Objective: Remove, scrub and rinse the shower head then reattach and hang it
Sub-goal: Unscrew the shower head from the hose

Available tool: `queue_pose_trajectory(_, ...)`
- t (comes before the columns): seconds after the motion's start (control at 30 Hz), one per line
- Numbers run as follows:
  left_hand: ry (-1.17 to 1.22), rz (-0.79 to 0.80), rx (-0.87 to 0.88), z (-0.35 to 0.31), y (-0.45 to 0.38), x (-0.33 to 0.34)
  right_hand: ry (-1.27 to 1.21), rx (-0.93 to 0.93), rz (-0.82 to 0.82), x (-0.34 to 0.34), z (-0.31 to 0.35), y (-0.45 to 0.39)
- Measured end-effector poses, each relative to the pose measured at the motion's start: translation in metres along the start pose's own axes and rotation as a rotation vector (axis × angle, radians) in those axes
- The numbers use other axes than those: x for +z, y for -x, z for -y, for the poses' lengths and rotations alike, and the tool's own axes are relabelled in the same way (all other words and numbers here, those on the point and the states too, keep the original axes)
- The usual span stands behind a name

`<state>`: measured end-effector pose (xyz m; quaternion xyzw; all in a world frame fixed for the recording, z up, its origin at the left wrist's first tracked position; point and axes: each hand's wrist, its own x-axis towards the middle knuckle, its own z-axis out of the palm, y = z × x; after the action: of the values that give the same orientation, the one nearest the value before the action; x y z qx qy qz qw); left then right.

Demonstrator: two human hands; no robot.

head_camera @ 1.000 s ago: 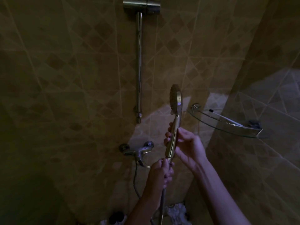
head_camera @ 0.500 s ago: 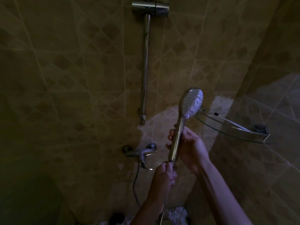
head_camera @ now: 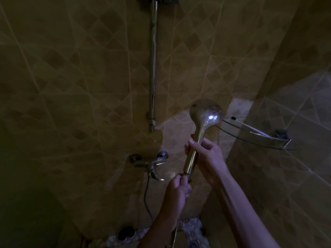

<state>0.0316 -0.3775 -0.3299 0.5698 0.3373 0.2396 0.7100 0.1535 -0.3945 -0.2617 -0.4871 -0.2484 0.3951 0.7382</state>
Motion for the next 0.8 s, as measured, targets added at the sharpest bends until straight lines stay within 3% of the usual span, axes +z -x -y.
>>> queue_pose_trajectory(0.33,0.005,-0.002,-0.010,0.004,0.004,0.009,-0.130,0.097,0.138,-0.004,0.000,0.004)
queue_pose_trajectory(0.5,0.109,0.113,-0.055,0.006,0.003,0.007,-0.445,0.153,0.202,-0.014,-0.013,0.006)
queue_pose_trajectory(0.67,0.100,0.116,-0.065,0.010,0.004,0.004,-0.125,-0.009,0.126,-0.016,-0.016,0.005)
queue_pose_trajectory(0.8,0.123,0.071,-0.076,0.013,0.002,0.004,-0.168,-0.002,0.132,-0.016,-0.018,0.003)
